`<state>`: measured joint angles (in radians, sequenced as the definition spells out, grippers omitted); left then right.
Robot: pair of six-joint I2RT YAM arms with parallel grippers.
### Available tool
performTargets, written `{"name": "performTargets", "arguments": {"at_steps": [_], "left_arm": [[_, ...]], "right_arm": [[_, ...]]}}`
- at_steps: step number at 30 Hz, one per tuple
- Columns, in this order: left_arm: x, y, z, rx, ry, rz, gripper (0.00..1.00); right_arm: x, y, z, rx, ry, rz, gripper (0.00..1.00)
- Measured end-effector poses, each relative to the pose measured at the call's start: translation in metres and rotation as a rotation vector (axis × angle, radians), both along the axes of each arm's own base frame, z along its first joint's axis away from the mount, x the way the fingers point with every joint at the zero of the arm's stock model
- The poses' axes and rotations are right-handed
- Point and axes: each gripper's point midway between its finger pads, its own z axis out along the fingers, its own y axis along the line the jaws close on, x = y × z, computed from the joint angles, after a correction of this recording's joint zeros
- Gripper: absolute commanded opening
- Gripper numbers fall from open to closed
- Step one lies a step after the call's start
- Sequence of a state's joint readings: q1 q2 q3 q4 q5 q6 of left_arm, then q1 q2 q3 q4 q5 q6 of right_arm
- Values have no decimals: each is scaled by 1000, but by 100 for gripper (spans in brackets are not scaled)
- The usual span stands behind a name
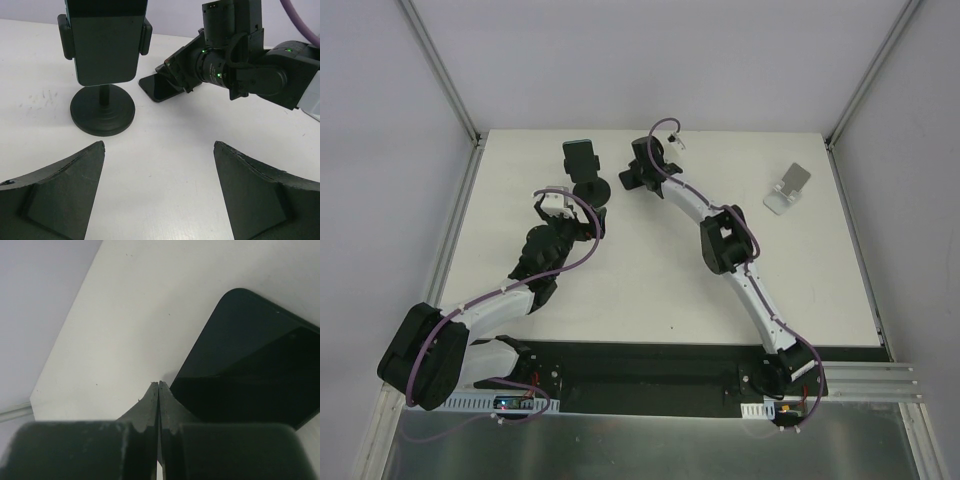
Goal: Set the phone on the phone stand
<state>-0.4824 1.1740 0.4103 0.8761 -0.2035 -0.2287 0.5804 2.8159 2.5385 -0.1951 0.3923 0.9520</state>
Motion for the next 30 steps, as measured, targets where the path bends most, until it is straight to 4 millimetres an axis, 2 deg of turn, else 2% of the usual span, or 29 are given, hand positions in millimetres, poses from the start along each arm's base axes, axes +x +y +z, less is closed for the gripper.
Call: {"name": "performTargets", "arguments": {"at_steps": [3,7,10,13,16,19,20,21,22,23,25,27,30], "left_arm": [[0,0,0,0,1,0,88],[0,0,0,1,2,0,89],[0,0,0,0,1,0,89],[0,0,0,0,0,0,89],[0,0,1,0,-1,-1,89],[0,0,1,0,-1,-2,89],[0,0,1,0,-1,-2,89],[0,0,1,0,-1,-2,89],[0,0,1,0,-1,-2,89],[-1,0,1,0,-1,-3,90],[-1,-2,1,-1,-1,-10,90],[-1,-2,1,-1,0,-16,90],[-2,-5,-1,1,5,-27,90]], "right_arm": [[-13,-6,-1,-37,45,23,1],[-40,-20,-1,-109,114,67,1],[-72,-37,-3,-162,171,115,2],[-113,-58,-3,-211,233,185,7],[-143,-77,6,-273,257,270,15],[-160,-93,23,-335,242,353,28],[-166,-99,31,-357,235,380,47],[-170,-104,39,-377,227,403,52],[-173,-109,48,-401,214,429,65],[-174,-113,57,-422,200,458,72],[-175,-119,68,-455,185,504,96],[-175,-124,73,-478,182,549,96],[-177,-133,69,-515,241,606,96]]}}
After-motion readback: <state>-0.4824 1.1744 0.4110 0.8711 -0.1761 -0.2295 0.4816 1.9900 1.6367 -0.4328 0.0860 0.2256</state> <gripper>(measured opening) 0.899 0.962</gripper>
